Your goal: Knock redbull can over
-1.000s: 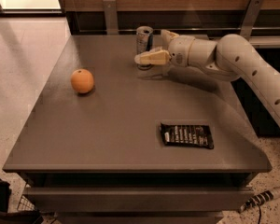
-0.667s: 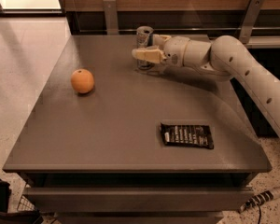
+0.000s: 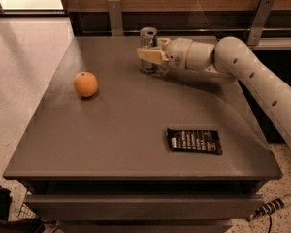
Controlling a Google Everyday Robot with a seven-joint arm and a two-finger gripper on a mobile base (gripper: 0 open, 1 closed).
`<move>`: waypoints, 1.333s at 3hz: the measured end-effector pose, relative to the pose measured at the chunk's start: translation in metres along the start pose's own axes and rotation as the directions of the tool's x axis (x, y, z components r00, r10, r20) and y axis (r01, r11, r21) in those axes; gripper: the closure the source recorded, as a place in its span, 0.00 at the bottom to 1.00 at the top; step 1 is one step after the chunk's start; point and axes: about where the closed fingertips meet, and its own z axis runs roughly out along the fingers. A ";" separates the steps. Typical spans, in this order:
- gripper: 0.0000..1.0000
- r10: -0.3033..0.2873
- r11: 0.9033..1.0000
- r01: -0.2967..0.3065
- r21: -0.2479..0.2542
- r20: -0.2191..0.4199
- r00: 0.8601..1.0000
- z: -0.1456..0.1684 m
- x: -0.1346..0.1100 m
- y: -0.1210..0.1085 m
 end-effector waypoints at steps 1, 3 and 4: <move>1.00 0.000 1.000 0.000 0.000 0.000 1.000 0.000 0.000 0.000; 1.00 -0.022 1.000 0.024 0.011 -0.198 0.980 -0.014 -0.018 0.010; 1.00 -0.036 0.999 0.046 0.024 -0.317 0.948 -0.023 -0.026 0.015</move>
Offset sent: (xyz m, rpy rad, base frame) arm -0.0110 -0.0116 0.0147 -0.1390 0.0537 -0.0183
